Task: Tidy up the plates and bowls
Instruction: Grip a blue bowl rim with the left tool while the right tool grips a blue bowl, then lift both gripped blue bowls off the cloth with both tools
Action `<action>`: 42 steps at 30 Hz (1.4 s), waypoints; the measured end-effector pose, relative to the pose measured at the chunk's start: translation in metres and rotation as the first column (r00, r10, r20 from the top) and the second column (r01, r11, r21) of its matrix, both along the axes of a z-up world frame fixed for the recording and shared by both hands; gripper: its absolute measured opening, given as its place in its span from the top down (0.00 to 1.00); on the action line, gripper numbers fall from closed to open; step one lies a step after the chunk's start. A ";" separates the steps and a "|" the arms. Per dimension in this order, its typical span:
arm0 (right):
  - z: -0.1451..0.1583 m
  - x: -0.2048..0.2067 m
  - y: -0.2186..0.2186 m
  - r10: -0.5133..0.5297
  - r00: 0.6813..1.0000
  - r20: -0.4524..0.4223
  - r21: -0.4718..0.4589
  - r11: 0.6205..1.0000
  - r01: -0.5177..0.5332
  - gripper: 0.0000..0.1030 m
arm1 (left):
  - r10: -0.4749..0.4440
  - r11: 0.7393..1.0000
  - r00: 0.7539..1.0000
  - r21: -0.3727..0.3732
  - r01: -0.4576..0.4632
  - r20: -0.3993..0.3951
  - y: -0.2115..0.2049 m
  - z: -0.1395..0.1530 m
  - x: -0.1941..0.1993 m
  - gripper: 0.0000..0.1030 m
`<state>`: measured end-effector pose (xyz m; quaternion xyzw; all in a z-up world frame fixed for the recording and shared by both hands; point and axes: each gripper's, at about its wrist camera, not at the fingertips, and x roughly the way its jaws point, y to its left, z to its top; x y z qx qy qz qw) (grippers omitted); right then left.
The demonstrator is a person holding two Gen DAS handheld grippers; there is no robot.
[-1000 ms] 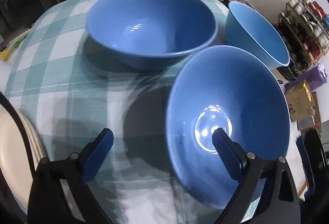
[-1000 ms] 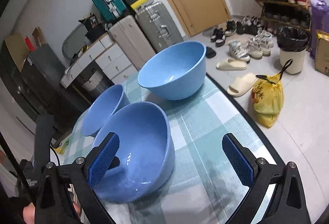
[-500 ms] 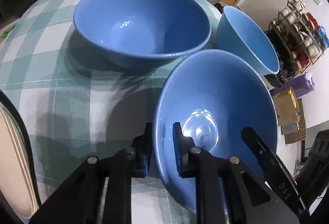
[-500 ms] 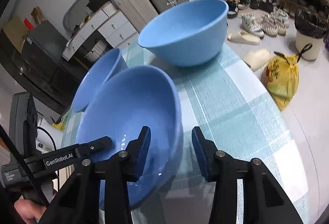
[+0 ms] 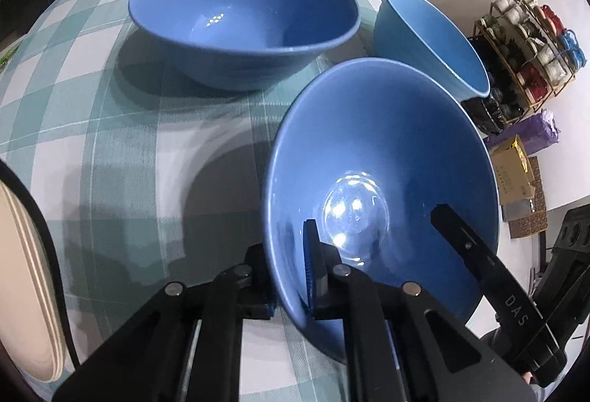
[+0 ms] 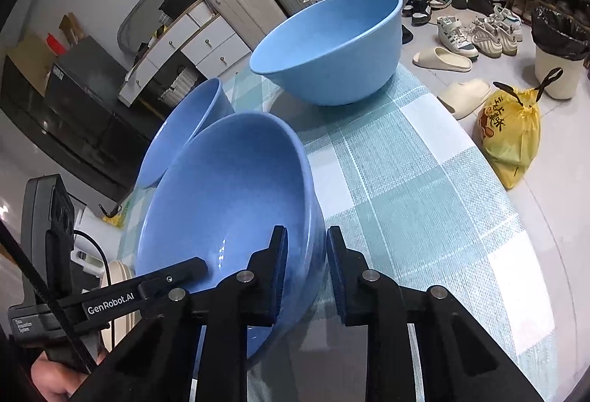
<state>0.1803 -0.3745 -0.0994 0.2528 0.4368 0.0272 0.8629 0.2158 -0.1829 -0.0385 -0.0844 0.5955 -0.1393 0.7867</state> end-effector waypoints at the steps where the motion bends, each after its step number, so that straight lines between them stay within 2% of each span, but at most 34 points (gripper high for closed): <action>1: 0.001 -0.003 0.001 0.001 1.000 -0.001 -0.003 1.000 -0.001 0.79 | -0.001 1.000 1.000 -0.002 0.001 -0.002 -0.002 -0.002 -0.002 0.92; 6: 0.008 -0.022 0.007 -0.002 1.000 0.002 -0.009 1.000 0.002 0.79 | -0.007 1.000 1.000 -0.019 0.007 -0.020 0.007 -0.001 -0.019 0.92; 12: 0.015 -0.048 0.027 0.015 1.000 -0.005 -0.062 0.998 -0.015 0.79 | 0.008 0.999 0.999 -0.043 -0.009 -0.041 0.031 -0.007 -0.049 0.92; 19: 0.018 -0.088 0.049 0.038 0.999 -0.003 -0.097 0.995 -0.039 0.79 | 0.021 0.998 0.999 -0.050 -0.023 -0.038 0.040 -0.001 -0.071 0.92; 27: 0.017 -0.126 0.061 0.063 0.998 0.012 -0.062 0.996 -0.062 0.79 | 0.011 0.999 1.000 -0.031 -0.012 -0.018 0.043 0.004 -0.097 0.92; 34: 0.020 -0.139 0.077 0.099 0.995 0.029 -0.105 0.990 -0.096 0.79 | 0.019 0.999 0.999 -0.030 -0.020 -0.035 0.056 0.000 -0.114 0.92; 42: 0.019 -0.136 0.069 0.082 0.996 0.035 -0.059 0.995 -0.080 0.79 | 0.006 0.999 0.999 -0.047 -0.008 -0.046 0.058 0.002 -0.120 0.90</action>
